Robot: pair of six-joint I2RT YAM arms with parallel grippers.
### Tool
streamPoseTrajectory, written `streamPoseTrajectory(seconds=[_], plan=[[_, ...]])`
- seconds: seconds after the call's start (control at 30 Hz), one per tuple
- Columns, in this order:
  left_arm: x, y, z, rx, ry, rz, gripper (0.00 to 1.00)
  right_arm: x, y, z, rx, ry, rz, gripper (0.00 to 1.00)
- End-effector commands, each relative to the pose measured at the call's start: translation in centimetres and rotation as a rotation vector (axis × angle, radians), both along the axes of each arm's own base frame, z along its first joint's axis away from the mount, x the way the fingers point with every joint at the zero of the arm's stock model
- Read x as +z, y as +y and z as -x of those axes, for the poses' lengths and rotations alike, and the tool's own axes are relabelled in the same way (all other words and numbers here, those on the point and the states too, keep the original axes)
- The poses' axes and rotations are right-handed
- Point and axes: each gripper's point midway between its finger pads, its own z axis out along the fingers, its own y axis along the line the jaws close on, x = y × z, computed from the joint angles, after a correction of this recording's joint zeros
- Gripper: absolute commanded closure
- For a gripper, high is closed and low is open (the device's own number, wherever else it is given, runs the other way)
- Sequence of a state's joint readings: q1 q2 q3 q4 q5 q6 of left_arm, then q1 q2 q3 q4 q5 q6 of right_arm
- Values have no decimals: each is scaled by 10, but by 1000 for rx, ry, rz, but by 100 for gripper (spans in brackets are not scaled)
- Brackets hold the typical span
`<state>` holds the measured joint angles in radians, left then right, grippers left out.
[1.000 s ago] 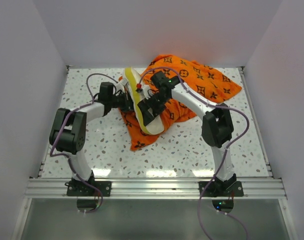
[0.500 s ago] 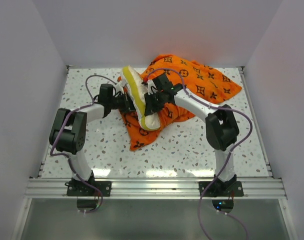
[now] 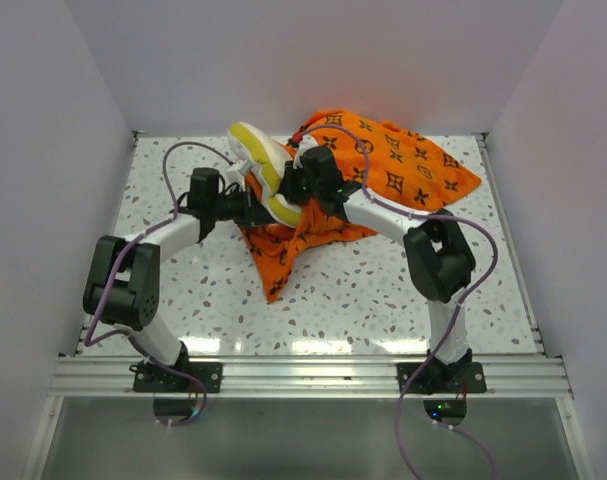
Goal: Put the pillow into the pillowcase
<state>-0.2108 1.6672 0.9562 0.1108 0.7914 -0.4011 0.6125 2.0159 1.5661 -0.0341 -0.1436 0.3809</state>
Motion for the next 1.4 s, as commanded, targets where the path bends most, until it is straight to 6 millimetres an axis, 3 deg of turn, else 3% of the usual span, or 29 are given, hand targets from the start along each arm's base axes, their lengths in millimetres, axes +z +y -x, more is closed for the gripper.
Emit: streamPoseTrajectory(seconds=[0.0, 0.17, 0.23, 0.4, 0.53, 0.57, 0.8, 0.83, 0.93, 1.0, 1.07, 1.1, 1.13, 1.23, 1.3, 1.37], plan=[[63, -32, 56, -298, -20, 218, 100, -20, -2, -52, -194, -247, 50, 100], [94, -37, 65, -378, -44, 280, 100, -58, 19, -39, -183, -268, 173, 100], [108, -39, 66, -401, -67, 303, 100, -92, 16, -37, -191, -209, 240, 100], [134, -40, 67, -429, -89, 345, 100, -100, 4, -35, -226, -157, 314, 100], [158, -37, 67, -431, -103, 378, 100, -120, -21, -26, -244, -61, 407, 100], [163, -36, 67, -433, -103, 384, 100, -115, -26, -24, -240, -63, 414, 100], [202, -15, 38, -371, -223, 374, 100, -147, -61, 36, -142, 112, 546, 100], [202, -13, 36, -368, -226, 371, 100, -156, -71, 45, -134, 156, 576, 100], [201, -12, 40, -392, -268, 353, 100, -159, -75, 60, -125, 236, 561, 100], [186, -14, 40, -368, -205, 327, 100, -160, -66, 65, -122, 285, 490, 100], [170, -19, 44, -395, -241, 283, 100, -146, -55, 49, -159, 308, 419, 100], [152, -18, 51, -387, -165, 259, 100, -141, -49, 42, -163, 318, 380, 100], [143, -20, 53, -403, -202, 231, 100, -127, -44, 21, -187, 291, 335, 100], [120, -15, 58, -404, -186, 198, 100, -104, -39, -9, -217, 265, 274, 100], [109, -10, 55, -361, -170, 139, 100, -111, -46, -8, -236, 300, 279, 100], [95, 10, 33, -203, -158, 43, 84, -120, -53, 0, -235, 350, 268, 100]])
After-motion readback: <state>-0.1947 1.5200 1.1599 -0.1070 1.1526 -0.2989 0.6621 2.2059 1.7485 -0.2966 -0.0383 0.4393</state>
